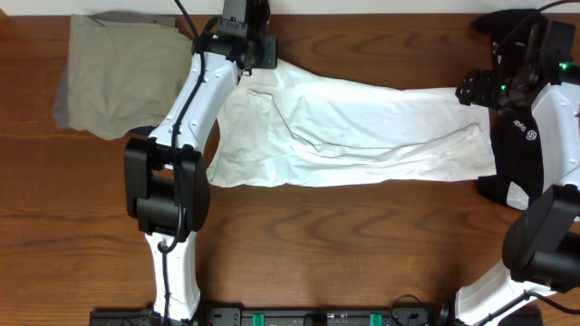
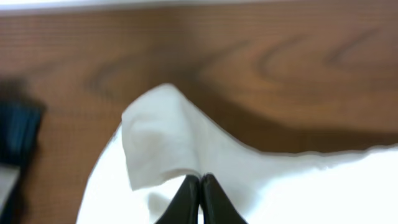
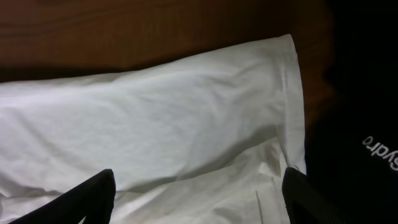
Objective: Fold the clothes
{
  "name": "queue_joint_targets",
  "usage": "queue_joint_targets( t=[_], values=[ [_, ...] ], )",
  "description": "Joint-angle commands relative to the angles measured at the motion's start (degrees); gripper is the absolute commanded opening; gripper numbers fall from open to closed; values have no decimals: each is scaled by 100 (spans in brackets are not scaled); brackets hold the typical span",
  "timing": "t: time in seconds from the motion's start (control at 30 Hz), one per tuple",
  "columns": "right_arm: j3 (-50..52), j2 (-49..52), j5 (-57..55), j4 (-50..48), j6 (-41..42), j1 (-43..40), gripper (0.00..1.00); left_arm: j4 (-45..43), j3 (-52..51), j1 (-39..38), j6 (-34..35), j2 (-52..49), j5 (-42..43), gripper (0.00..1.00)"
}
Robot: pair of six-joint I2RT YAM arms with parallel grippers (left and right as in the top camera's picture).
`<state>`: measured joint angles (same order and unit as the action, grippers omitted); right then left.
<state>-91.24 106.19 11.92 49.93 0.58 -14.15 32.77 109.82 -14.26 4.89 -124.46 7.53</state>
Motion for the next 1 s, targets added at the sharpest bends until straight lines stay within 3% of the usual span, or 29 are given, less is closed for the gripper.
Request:
queue_joint_targets(
  t=[0.0,0.13,0.57,0.83,0.97],
  values=[
    [46,144,-175,-72,-22,63,84,356,52,28,9,260,-125,6],
    [55,442,-313,-350,-22,63,84,715,52,39,9,503,-310,6],
    [55,1869,-584,-2603,256,63,88,793,50,42,11,680,-389,6],
    [55,2144,-804,-3180,256,68,89,608,24,-9,13,529,-385,7],
    [55,2216,-855,-3244,254,68,89,461,24,-61,13,326,-315,22]
  ],
)
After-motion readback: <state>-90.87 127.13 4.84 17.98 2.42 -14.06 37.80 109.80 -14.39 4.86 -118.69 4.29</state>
